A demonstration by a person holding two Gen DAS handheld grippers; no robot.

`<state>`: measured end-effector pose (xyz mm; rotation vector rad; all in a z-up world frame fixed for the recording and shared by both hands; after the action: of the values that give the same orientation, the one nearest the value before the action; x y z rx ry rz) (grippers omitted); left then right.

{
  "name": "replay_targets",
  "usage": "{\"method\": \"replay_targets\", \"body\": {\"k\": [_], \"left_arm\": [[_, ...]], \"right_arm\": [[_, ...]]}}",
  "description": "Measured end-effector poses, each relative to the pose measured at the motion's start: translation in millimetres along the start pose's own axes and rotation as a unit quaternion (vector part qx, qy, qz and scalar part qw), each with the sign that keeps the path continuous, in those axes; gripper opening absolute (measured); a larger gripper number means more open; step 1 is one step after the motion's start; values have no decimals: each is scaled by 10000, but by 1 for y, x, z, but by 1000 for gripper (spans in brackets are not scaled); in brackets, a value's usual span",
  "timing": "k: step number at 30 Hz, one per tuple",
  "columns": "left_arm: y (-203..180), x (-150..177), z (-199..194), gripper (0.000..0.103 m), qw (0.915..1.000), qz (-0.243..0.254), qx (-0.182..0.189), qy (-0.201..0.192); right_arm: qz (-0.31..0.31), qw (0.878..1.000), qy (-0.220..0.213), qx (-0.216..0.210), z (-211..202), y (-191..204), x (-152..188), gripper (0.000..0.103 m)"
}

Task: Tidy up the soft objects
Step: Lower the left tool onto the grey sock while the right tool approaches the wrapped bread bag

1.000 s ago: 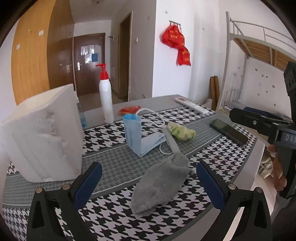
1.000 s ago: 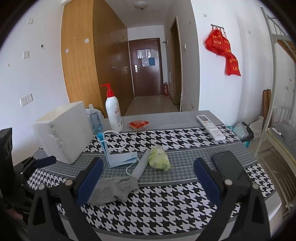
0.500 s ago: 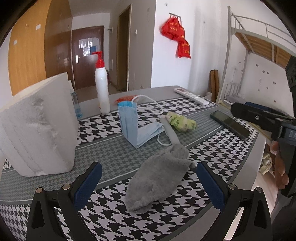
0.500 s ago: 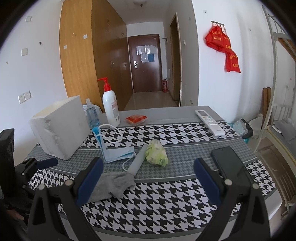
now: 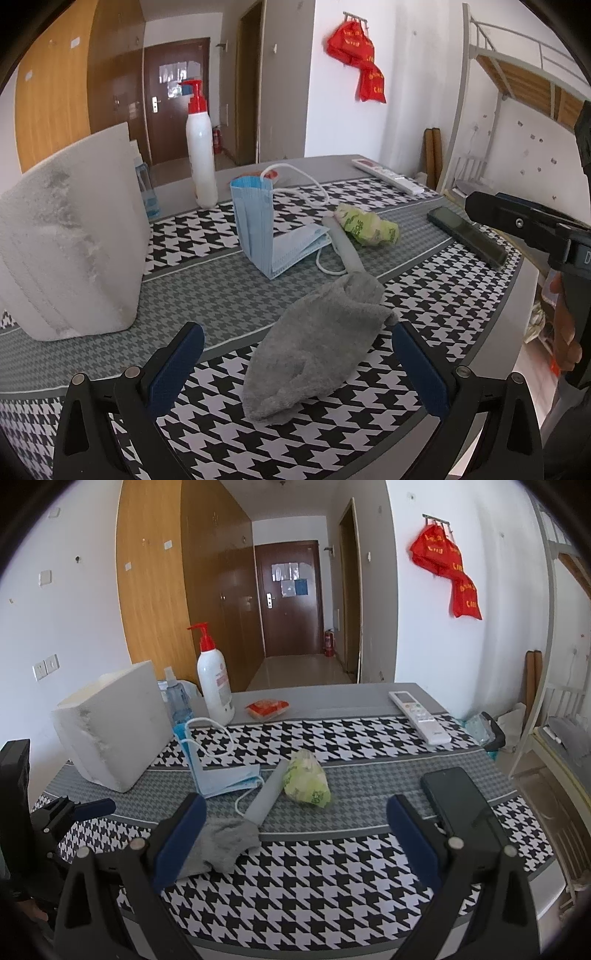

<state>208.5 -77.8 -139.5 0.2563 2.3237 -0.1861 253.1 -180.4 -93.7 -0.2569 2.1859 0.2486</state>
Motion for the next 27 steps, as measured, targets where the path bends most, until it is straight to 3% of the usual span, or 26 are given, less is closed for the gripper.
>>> {"method": "replay_targets", "body": {"k": [4,11,16,18,27], "left_arm": [[1,2,7,102,9999,-28,0,109],[1,8,21,91,9993,-19,-5,362],[1,10,30,81,9987,6,-10,517],[1,13,35,71,9980,25,3,624],[-2,18,46,62,9964,140,51,840]], "right_arm": [[8,10000,86,-3,10,-3,0,100],[6,9997,226,-48,26,-9,0,100],[-21,9995,316,-60,38,-10,-2,100],[-51,9994,338,-61,41,-10,-2,100],[-51,9987,495,-66,59,-14,-5,100]]}}
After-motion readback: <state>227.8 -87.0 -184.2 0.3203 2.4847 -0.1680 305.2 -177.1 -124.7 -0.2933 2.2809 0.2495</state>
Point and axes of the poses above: each gripper's, at about its wrist camera, not at the fingertips, and z roughly the way its jaws point, y to its left, x to its underside, the point moved 6 cm from there along z, roughly the way its jaws point, and after that the axes turned 3 degrees about y, right-handed, at the moved point
